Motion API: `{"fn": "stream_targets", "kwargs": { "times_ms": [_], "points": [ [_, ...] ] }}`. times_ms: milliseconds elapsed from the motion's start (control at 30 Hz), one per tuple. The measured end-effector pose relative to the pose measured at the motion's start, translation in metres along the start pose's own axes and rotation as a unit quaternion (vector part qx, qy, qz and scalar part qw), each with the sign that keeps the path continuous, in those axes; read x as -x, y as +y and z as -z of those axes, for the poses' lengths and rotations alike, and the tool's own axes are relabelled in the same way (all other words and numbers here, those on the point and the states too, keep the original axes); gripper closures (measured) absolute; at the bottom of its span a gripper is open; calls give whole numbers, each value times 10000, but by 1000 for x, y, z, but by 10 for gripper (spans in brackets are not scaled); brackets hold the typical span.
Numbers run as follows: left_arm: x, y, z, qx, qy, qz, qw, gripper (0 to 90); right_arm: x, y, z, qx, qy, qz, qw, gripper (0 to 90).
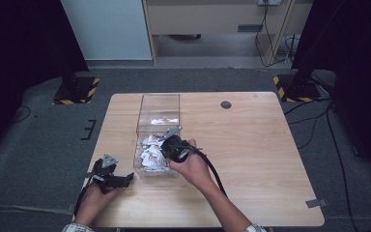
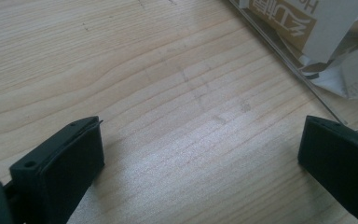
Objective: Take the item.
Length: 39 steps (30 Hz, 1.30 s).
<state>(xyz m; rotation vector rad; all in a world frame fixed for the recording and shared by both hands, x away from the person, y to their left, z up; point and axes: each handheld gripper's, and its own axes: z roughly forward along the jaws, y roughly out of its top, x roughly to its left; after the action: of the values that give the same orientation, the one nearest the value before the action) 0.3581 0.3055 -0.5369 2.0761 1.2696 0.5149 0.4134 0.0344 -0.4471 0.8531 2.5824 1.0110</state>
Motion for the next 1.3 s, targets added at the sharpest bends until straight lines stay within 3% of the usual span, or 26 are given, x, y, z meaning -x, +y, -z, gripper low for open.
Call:
{"fn": "stream_targets", "kwargs": {
  "times_ms": [267, 1300],
  "points": [
    [0, 0, 0, 0, -1, -1, 10000, 0, 0, 0, 1, 71, -10, -14, 10000, 899],
    [0, 0, 0, -1, -1, 2, 10000, 0, 7, 17, 36, 634, 39, -69, 9980, 900]
  ]
}}
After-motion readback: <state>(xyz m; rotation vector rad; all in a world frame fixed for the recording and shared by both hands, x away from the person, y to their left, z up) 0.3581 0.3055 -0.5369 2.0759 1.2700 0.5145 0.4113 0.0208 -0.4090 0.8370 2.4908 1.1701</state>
